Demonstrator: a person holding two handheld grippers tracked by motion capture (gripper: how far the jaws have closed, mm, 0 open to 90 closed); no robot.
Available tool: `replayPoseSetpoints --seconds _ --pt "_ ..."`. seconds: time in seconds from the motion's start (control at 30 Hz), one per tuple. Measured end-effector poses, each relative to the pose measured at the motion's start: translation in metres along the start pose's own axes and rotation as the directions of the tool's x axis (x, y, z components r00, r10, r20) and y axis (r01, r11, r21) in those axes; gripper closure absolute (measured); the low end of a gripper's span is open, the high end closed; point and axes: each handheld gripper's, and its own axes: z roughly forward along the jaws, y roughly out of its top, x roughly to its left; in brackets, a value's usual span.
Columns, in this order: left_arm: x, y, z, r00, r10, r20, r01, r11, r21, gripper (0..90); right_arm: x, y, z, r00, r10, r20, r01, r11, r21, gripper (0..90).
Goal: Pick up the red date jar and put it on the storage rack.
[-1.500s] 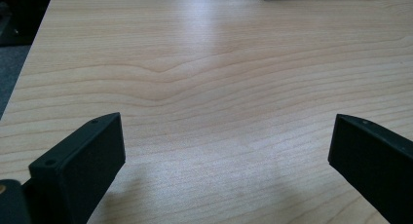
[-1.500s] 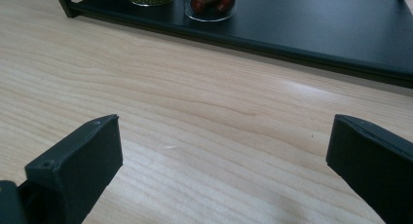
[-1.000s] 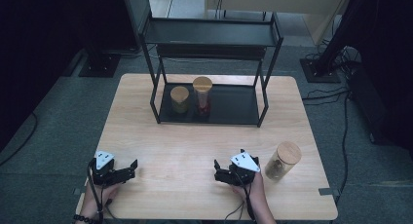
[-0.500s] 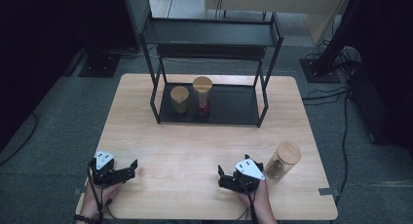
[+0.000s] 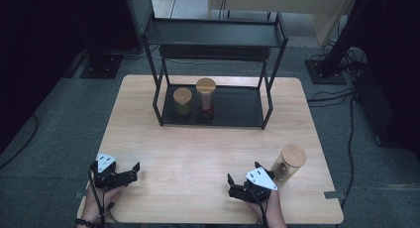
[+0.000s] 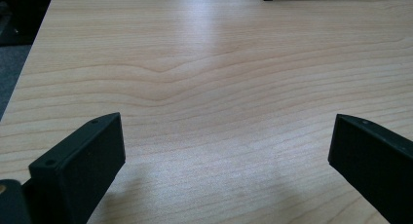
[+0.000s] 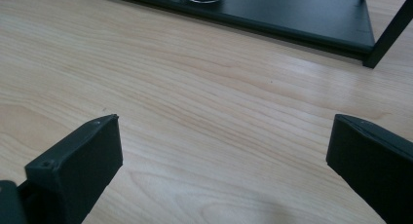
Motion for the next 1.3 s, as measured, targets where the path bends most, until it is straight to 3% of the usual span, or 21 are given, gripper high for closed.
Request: replayPoseSetpoints --seconds 0.3,0.8,1.3 --pt "0.0 0.0 0.0 1.0 0.001 -0.002 -0.001 1.0 0.0 0.2 -0.012 -0.006 -0.015 0.9999 0.001 0.011 -0.001 1.0 -0.004 0.0" --pt "0.0 0.0 0.0 1.0 0.001 -0.003 -0.001 1.0 0.002 0.2 -0.021 -0.018 -0.033 0.9996 -0.016 -0.021 0.016 1.0 0.0 0.0" --pt "-0.001 0.0 0.0 0.9999 0.007 -0.008 -0.007 1.0 0.006 0.2 -0.037 -0.027 -0.05 0.9995 -0.029 -0.015 0.029 1.0 0.007 0.0"
